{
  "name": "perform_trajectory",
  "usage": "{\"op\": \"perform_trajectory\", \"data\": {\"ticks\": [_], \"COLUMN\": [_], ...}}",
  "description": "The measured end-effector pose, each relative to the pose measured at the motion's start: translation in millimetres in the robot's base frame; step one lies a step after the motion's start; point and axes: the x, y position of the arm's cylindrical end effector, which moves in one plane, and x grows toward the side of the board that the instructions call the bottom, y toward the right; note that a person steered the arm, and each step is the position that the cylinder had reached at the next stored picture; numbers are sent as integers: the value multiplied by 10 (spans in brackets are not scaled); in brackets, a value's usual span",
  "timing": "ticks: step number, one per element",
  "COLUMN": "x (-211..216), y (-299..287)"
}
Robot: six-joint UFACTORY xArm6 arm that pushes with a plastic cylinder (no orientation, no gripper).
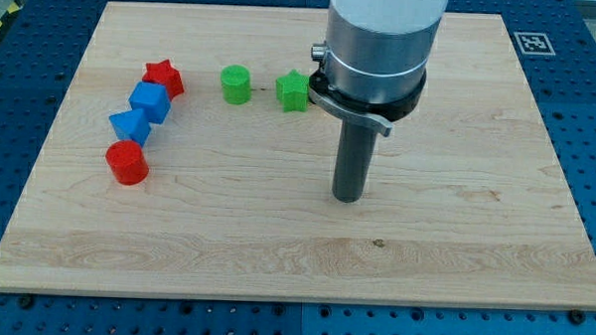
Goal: Adjust the red and blue blocks to form a line
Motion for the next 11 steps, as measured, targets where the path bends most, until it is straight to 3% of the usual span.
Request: {"op": "perform_trajectory", "data": {"ticks": [2,4,8,9,11], "x": [0,55,71,-56,-217], "y": [-1020,-1344,-2602,-2838,-2710]}}
